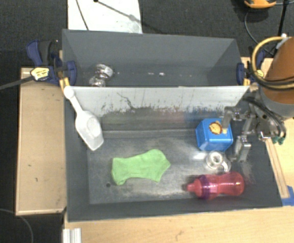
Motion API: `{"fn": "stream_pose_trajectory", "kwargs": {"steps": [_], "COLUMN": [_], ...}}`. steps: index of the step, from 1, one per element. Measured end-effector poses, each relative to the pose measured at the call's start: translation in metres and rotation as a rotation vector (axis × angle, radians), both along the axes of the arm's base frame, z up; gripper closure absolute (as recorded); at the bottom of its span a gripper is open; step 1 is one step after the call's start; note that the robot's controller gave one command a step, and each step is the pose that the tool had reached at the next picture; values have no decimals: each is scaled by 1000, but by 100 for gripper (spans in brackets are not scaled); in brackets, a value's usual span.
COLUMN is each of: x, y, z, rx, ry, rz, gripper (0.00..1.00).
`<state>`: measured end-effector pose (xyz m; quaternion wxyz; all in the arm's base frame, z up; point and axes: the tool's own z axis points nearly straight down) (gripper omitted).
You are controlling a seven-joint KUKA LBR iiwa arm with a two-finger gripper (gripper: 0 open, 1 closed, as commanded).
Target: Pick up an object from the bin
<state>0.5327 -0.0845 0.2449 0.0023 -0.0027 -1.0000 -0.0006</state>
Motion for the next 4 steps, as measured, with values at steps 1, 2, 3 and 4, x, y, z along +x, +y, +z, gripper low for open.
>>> {"fn": "stream_pose_trajectory", "kwargs": {"steps": [1,2,3,4], "x": [1,-16,-51,-56], "y": [0,-4,-19,-15], "z": [4,-53,-84,-118], "rx": [-2,-2,0,0], "ry": [-8,-13,-5,-4], "rz": [3,52,214,274], "gripper": [0,0,0,0]}}
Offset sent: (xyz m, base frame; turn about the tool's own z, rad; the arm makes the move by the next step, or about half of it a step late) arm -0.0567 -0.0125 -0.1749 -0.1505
